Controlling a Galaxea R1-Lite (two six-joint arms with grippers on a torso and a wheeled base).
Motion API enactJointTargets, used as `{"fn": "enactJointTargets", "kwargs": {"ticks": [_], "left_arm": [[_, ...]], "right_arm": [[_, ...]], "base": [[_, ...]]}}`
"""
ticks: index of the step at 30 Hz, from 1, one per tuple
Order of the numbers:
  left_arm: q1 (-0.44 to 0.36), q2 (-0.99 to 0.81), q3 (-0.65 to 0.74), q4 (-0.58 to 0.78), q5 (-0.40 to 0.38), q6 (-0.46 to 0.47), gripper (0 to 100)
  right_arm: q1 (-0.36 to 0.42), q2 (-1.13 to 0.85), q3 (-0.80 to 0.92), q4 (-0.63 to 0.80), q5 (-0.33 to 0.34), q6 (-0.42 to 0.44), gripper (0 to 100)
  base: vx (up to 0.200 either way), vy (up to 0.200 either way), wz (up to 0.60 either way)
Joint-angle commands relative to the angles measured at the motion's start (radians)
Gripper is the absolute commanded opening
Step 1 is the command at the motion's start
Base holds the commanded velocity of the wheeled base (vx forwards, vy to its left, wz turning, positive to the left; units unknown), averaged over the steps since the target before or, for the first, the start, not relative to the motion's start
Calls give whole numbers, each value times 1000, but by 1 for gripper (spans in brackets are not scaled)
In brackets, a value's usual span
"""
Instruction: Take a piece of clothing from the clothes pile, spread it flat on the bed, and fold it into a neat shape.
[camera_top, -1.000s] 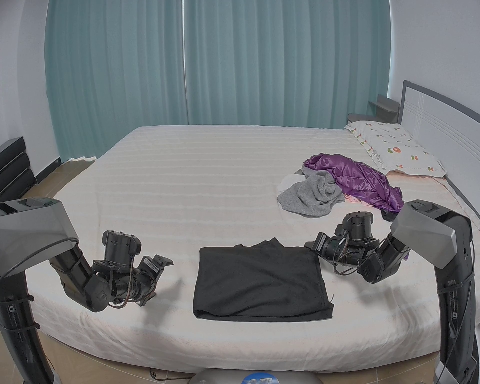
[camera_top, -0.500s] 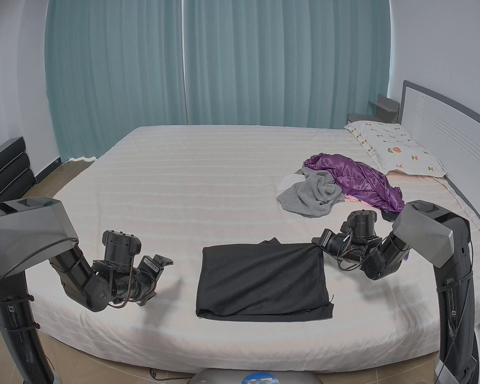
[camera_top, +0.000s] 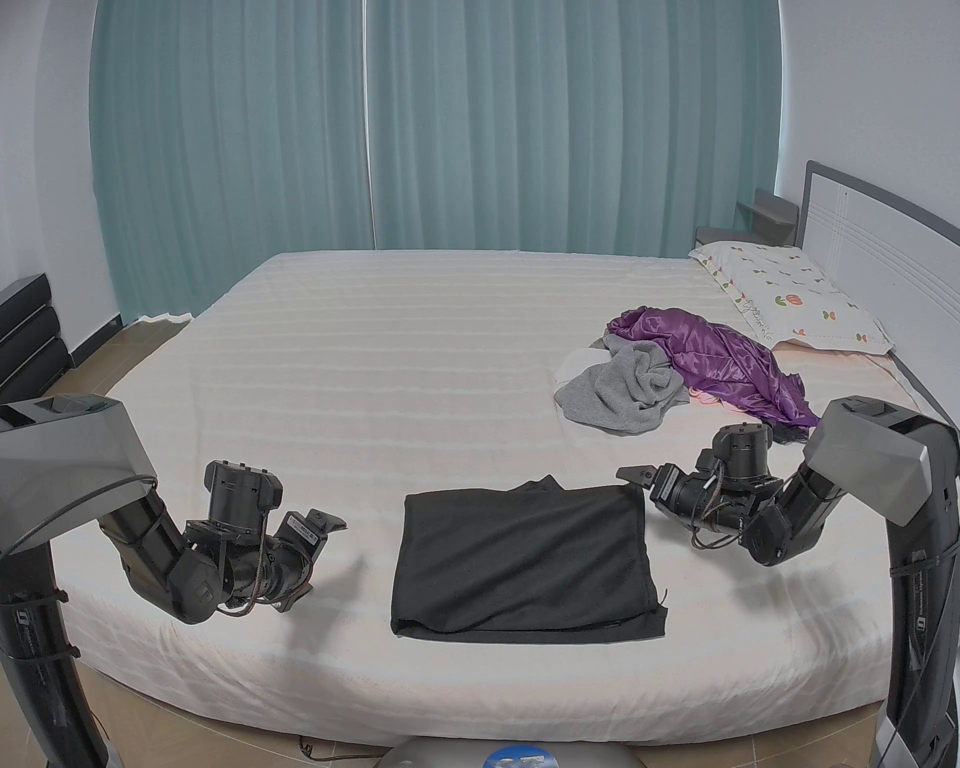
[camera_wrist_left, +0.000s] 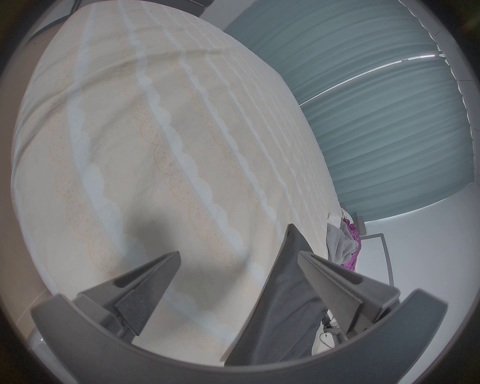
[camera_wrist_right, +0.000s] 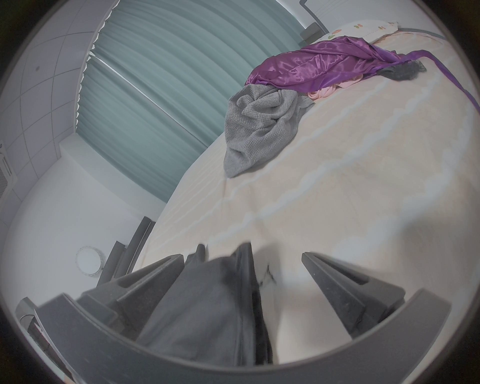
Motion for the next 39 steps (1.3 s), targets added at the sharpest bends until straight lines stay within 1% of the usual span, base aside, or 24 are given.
{"fn": "enactJointTargets", "kwargs": {"ticks": [1,2,5,6,7,9,13,22,23,26,29,35,39], "left_arm": [[0,0,1,-1,0,0,100],[0,0,1,-1,0,0,100],[0,0,1,-1,0,0,100],[0,0,1,-1,0,0,100],[0,0,1,-1,0,0,100],[0,0,1,-1,0,0,100],[-2,-1,7,-1,0,0,100],[-2,0,6,-1,0,0,100],[-2,0,6,-1,0,0,100],[-2,0,6,-1,0,0,100],[-2,0,6,-1,0,0,100],[-2,-1,6,-1,0,0,100],[-2,-1,7,-1,0,0,100]], "right_arm": [[6,-207,289,-84,89,-5,100],[15,-237,350,-104,107,-7,100],[31,-305,499,-137,135,-13,100],[31,-305,499,-137,135,-13,100],[37,-331,582,-151,155,-37,100],[43,-333,634,-174,173,-65,100],[46,-306,668,-216,178,-76,100],[87,-217,623,-219,166,-80,100],[89,-210,622,-220,164,-84,0],[86,-211,637,-242,161,-96,0],[78,-228,659,-243,158,-99,0],[64,-260,700,-243,160,-136,0],[64,-268,718,-243,160,-140,0]], "base": [[0,0,0],[0,0,0],[0,0,0],[0,0,0],[0,0,0],[0,0,0],[0,0,0],[0,0,0],[0,0,0],[0,0,0],[0,0,0],[0,0,0],[0,0,0]]}}
